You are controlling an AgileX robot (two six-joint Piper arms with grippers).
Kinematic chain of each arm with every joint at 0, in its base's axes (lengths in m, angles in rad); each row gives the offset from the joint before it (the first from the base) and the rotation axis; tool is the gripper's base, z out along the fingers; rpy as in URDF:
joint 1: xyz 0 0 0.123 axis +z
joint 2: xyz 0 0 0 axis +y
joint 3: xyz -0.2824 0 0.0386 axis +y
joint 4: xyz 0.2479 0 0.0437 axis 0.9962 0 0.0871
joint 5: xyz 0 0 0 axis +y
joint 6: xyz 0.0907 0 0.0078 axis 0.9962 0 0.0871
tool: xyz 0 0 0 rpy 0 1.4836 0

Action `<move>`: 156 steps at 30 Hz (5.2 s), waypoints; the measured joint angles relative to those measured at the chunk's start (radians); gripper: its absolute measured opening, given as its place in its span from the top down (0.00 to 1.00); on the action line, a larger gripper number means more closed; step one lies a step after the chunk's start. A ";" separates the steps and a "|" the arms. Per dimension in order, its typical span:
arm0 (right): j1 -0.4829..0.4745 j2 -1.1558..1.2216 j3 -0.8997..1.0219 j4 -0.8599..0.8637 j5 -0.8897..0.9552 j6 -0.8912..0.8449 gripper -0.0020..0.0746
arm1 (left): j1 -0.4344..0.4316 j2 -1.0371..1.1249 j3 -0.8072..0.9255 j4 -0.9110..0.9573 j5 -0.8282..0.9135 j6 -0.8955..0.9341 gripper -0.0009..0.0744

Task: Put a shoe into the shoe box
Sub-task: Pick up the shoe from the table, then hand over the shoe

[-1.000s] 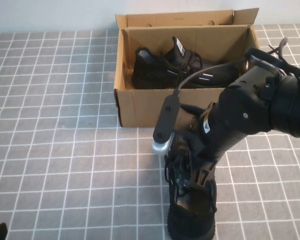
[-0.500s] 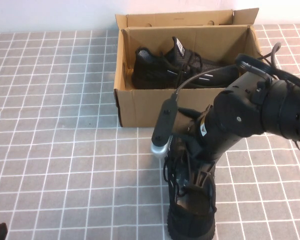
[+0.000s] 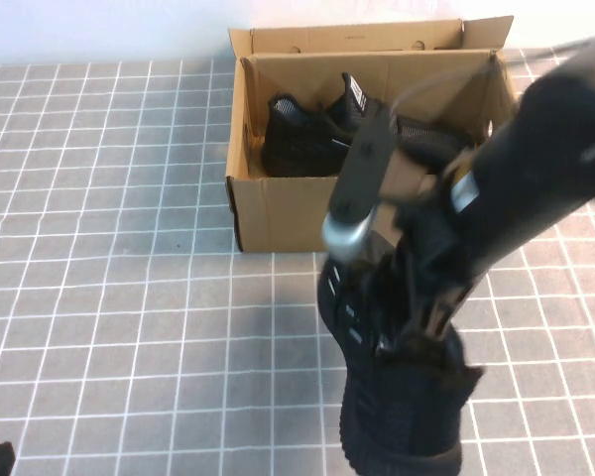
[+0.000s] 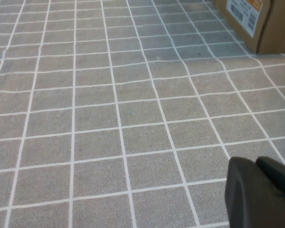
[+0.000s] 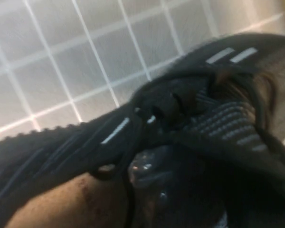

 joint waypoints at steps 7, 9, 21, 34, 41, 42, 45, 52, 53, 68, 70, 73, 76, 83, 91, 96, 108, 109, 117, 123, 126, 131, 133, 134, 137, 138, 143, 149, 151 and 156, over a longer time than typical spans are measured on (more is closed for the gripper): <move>0.000 -0.131 -0.186 0.019 0.200 0.000 0.98 | 0.000 0.000 0.000 0.000 0.000 0.000 0.99; 0.000 -0.135 -0.228 0.014 0.230 0.000 0.98 | 0.000 0.000 0.000 0.000 0.000 0.000 0.99; 0.000 -0.131 -0.269 0.000 0.203 -0.050 0.98 | 0.000 0.000 0.000 0.000 0.000 0.000 0.99; 0.000 -0.121 -0.269 0.000 0.223 -0.039 0.98 | 0.000 0.000 0.002 -0.073 -0.126 -0.032 0.99; 0.000 -0.121 -0.269 0.008 0.230 0.008 0.98 | 0.000 0.000 0.002 -0.350 -0.282 -0.092 0.99; 0.000 -0.121 -0.269 0.008 0.230 0.013 0.98 | 0.000 0.000 0.002 -0.357 -0.295 -0.093 0.99; 0.000 -0.119 -0.269 0.009 0.230 0.019 0.98 | 0.000 0.000 0.002 -0.381 -0.338 -0.102 0.99; 0.000 -0.100 -0.269 0.012 0.230 0.042 0.98 | 0.001 0.052 -0.076 -0.401 -0.252 -0.115 0.99; 0.000 -0.096 -0.269 0.012 0.230 0.042 0.98 | 0.001 0.090 -0.118 -0.401 -0.207 -0.115 0.99; 0.000 -0.065 -0.269 0.000 0.226 0.044 0.98 | 0.001 0.865 -0.805 -0.655 0.442 0.617 0.99; 0.000 -0.065 -0.269 -0.017 0.224 0.045 0.98 | 0.001 0.946 -0.884 -0.741 0.534 0.736 0.99; -0.002 -0.065 -0.269 -0.035 0.222 0.045 0.98 | 0.001 1.070 -1.002 -0.842 0.646 0.866 0.99; -0.021 -0.065 -0.269 -0.038 0.209 0.045 0.98 | 0.001 1.175 -1.110 -0.907 0.720 0.949 0.99; -0.132 -0.065 -0.269 -0.036 0.151 0.018 0.98 | 0.001 1.399 -1.318 -0.965 0.817 1.037 0.99; -0.229 -0.065 -0.269 0.022 0.073 -0.228 0.98 | 0.001 1.545 -1.479 -0.969 0.825 1.147 0.87; -0.245 -0.065 -0.269 0.168 0.050 -0.520 0.98 | -0.015 1.601 -1.525 -0.971 0.825 1.178 0.54; -0.252 -0.065 -0.269 0.362 0.134 -0.920 0.98 | -0.159 1.613 -1.526 -0.971 0.827 1.350 0.36; -0.252 -0.065 -0.269 0.368 0.141 -0.931 0.98 | -0.168 1.615 -1.526 -0.971 0.827 1.354 0.36; -0.252 -0.065 -0.269 0.415 0.164 -0.989 0.98 | -0.271 1.667 -1.528 -0.920 0.827 1.375 0.36; -0.252 -0.065 -0.269 0.415 0.194 -0.998 0.98 | -0.297 1.699 -1.528 -0.919 0.829 1.390 0.36; -0.254 -0.065 -0.269 0.435 0.216 -1.014 0.98 | -0.297 1.715 -1.530 -0.935 0.833 1.413 0.36; -0.260 -0.065 -0.269 0.443 0.227 -1.021 0.98 | -0.297 1.737 -1.529 -0.973 0.842 1.437 0.36; -0.260 -0.065 -0.269 0.443 0.227 -1.021 0.98 | -0.297 1.741 -1.529 -0.978 0.842 1.440 0.38; -0.260 -0.065 -0.269 0.443 0.227 -1.021 0.98 | -0.297 1.743 -1.529 -0.980 0.842 1.440 0.41; -0.260 -0.065 -0.269 0.443 0.227 -1.021 0.98 | -0.297 1.745 -1.529 -0.980 0.842 1.440 0.56; -0.260 -0.065 -0.269 0.443 0.227 -1.021 0.98 | -0.297 1.747 -1.529 -0.980 0.842 1.442 0.64; -0.260 -0.061 -0.269 0.444 0.205 -0.926 0.97 | -0.297 1.747 -1.534 -0.988 0.841 1.444 0.90; -0.260 -0.061 -0.269 0.434 0.165 -0.720 0.67 | -0.297 1.753 -1.534 -0.917 0.826 1.440 0.93; -0.260 -0.063 -0.269 0.406 0.152 -0.656 0.59 | -0.297 1.753 -1.534 -0.915 0.810 1.441 0.93; -0.260 -0.080 -0.269 0.276 0.148 -0.427 0.57 | -0.297 1.757 -1.534 -0.894 0.693 1.438 0.94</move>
